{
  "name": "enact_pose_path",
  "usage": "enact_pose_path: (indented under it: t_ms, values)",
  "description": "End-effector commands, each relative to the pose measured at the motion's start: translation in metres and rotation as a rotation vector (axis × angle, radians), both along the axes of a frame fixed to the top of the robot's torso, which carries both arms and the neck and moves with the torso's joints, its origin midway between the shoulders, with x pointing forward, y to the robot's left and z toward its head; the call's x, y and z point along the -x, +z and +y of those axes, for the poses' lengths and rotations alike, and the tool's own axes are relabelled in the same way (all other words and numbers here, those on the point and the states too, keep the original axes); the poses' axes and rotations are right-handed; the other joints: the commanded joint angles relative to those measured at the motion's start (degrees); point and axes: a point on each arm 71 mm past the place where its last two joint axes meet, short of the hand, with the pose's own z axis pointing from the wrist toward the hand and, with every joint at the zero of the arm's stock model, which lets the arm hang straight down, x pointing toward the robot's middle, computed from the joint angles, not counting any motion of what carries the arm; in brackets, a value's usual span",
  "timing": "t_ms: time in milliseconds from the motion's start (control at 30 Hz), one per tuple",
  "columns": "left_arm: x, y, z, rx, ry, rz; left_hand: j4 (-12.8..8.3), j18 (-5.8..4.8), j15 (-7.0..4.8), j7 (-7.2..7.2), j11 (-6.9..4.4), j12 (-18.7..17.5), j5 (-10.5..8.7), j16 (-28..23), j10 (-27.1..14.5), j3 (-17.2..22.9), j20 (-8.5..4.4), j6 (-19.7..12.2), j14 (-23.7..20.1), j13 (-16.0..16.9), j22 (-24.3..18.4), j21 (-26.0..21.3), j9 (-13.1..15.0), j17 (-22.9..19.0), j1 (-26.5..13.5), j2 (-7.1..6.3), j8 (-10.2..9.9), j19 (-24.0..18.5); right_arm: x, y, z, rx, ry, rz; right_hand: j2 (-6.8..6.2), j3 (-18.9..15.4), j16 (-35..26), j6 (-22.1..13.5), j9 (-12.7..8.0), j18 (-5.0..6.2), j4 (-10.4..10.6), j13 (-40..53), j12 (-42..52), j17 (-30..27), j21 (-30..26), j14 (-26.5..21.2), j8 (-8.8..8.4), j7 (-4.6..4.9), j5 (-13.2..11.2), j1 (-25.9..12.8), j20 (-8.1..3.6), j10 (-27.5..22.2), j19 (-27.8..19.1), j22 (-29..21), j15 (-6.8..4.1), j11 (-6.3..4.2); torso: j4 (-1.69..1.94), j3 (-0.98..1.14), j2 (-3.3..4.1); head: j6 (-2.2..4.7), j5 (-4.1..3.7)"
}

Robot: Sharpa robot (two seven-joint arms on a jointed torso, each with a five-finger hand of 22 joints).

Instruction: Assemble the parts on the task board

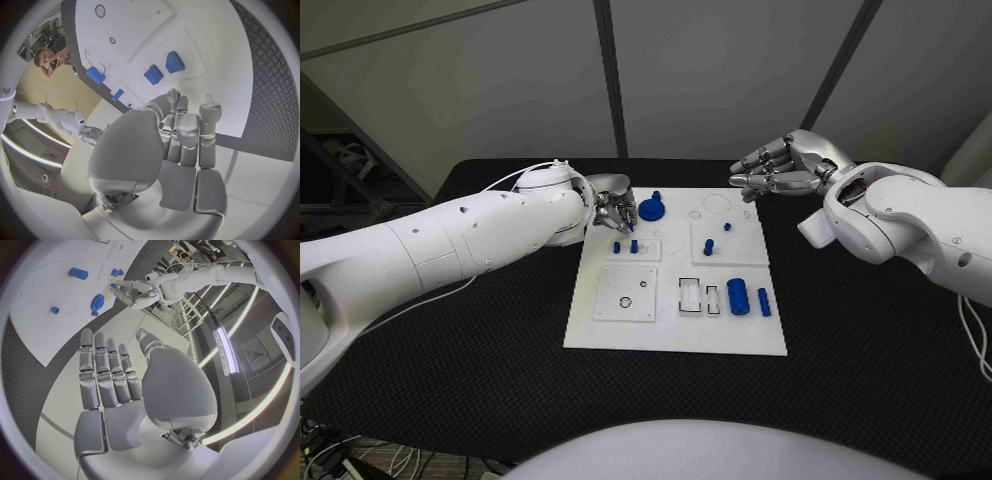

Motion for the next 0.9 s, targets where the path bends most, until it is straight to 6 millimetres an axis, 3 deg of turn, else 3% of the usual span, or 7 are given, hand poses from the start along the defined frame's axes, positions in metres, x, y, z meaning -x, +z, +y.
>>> enact_pose_path:
  t_ms: [33, 500, 833, 900]
  values:
    - [0.0001, -0.0019, -0.0004, -0.009, 0.002, 0.016, 0.0, -2.84, -0.03, 0.04, -0.01, 0.1, -0.45, -0.1, 0.2, 0.4, 0.03, 0.4, 0.1, 0.0, -0.2, 0.0, 0.0, -0.1, -0.8, 0.05, 0.2, 0.0, -0.0001, 0.0017, 0.0009, -0.005, 0.006, -0.008, 0.72, -0.5, -0.2, -0.4, 0.0, 0.59, 0.0, 0.1, 0.0, -0.1, -0.3, -0.3, -0.05, -0.14, 0.2, 0.0, 0.07, -0.3, 0.3, -0.1, -0.07, 0.0, -0.02, 0.02, 0.01, -0.04, -0.11]
    - [-0.001, -0.0043, -0.0009, -0.019, 0.007, 0.029, -0.8, -2.78, 0.46, 0.65, 0.63, -0.8, -1.12, -0.3, -1.4, 1.5, 0.37, -1.5, -0.3, -0.2, -0.3, -0.4, -1.0, -0.9, -2.0, -0.54, -0.1, -0.7, -0.0002, 0.0015, 0.0008, -0.004, 0.006, -0.005, 0.81, -0.5, -0.2, -0.4, 0.0, 0.59, 0.1, 0.1, 0.0, -0.1, -0.4, -0.3, -0.05, -0.14, 0.2, 0.1, 0.07, -0.3, 0.4, -0.2, -0.07, 0.0, -0.02, 0.02, -0.02, -0.15, -0.15]
    - [-0.0007, -0.0029, 0.0024, -0.011, 0.017, 0.011, -2.0, -2.33, 1.18, 1.12, 1.41, -1.4, -1.58, -0.8, -4.7, 2.9, 1.05, -7.5, -0.8, -0.2, -1.7, -2.0, -3.7, -2.5, -3.8, -2.77, -0.2, -2.1, -0.0006, 0.001, -0.0003, 0.0, 0.004, -0.002, 0.79, -0.6, -0.2, -0.5, 0.0, 0.59, 0.1, 0.1, 0.0, -0.1, -0.4, -0.3, -0.06, -0.13, 0.2, 0.1, 0.08, -0.4, 0.4, -0.2, -0.05, 0.02, 0.04, 0.01, -0.03, -0.16, -0.23]
    - [-0.0009, -0.0021, 0.0035, -0.006, 0.02, 0.002, -2.2, -1.78, 1.44, 1.09, 1.75, -1.5, -1.67, -2.4, -6.6, 2.9, 1.25, -8.7, -1.8, -0.3, -4.0, -4.4, -4.4, -5.2, -4.4, -3.46, -0.1, -3.9, -0.0009, 0.0009, -0.0008, 0.001, 0.002, -0.001, 0.79, -0.6, -0.2, -0.5, 0.0, 0.59, 0.1, 0.1, 0.0, -0.1, -0.4, -0.3, -0.06, -0.13, 0.2, 0.1, 0.08, -0.4, 0.4, -0.2, -0.05, 0.02, 0.06, 0.0, -0.03, -0.17, -0.25]
